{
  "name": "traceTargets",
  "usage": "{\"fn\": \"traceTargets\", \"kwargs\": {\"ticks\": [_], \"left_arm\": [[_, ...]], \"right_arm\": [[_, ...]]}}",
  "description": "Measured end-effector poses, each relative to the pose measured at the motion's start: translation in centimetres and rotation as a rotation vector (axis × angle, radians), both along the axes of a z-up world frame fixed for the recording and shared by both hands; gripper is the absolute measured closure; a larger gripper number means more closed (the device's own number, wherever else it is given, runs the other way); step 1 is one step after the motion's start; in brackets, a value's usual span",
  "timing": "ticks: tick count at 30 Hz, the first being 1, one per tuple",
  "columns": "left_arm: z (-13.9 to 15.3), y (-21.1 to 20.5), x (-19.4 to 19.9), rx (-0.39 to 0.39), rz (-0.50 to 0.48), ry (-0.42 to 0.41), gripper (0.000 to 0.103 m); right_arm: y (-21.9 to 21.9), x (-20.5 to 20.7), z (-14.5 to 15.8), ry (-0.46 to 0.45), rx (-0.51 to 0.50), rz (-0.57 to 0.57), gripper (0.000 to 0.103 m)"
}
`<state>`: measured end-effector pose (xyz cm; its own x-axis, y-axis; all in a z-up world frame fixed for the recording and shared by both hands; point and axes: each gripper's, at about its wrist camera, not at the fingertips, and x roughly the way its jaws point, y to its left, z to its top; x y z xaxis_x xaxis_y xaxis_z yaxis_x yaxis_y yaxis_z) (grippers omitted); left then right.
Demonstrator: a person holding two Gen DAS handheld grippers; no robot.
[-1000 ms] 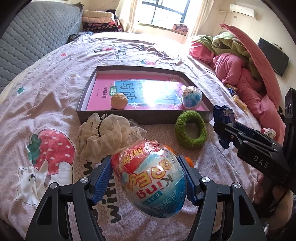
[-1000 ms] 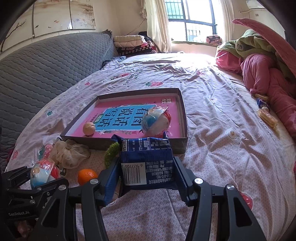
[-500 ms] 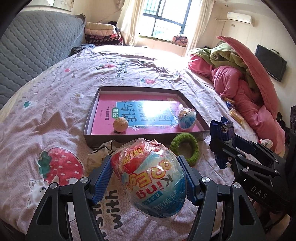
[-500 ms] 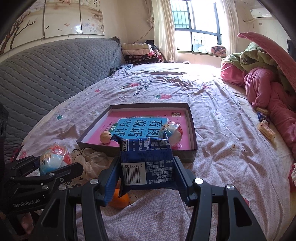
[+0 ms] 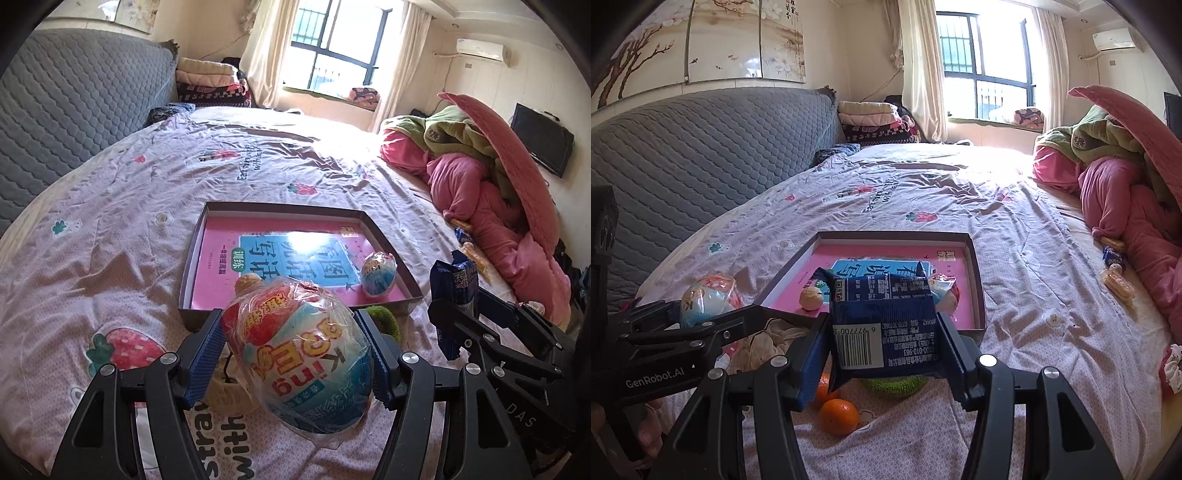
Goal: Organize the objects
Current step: 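Lift the blue packet with right tool while left tool lifts the large egg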
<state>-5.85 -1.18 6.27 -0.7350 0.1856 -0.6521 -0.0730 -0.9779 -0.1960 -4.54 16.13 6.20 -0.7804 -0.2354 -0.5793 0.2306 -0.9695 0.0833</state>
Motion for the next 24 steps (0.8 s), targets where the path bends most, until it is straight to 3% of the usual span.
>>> {"fn": "traceTargets", "kwargs": {"ticks": [24], "left_arm": [[0.8,-2.7,-8.3,0.004,0.040,0.014,0.033]], "right_arm": [[-1.3,-5.8,0.4,0.011,0.016,0.002,0.047]]}}
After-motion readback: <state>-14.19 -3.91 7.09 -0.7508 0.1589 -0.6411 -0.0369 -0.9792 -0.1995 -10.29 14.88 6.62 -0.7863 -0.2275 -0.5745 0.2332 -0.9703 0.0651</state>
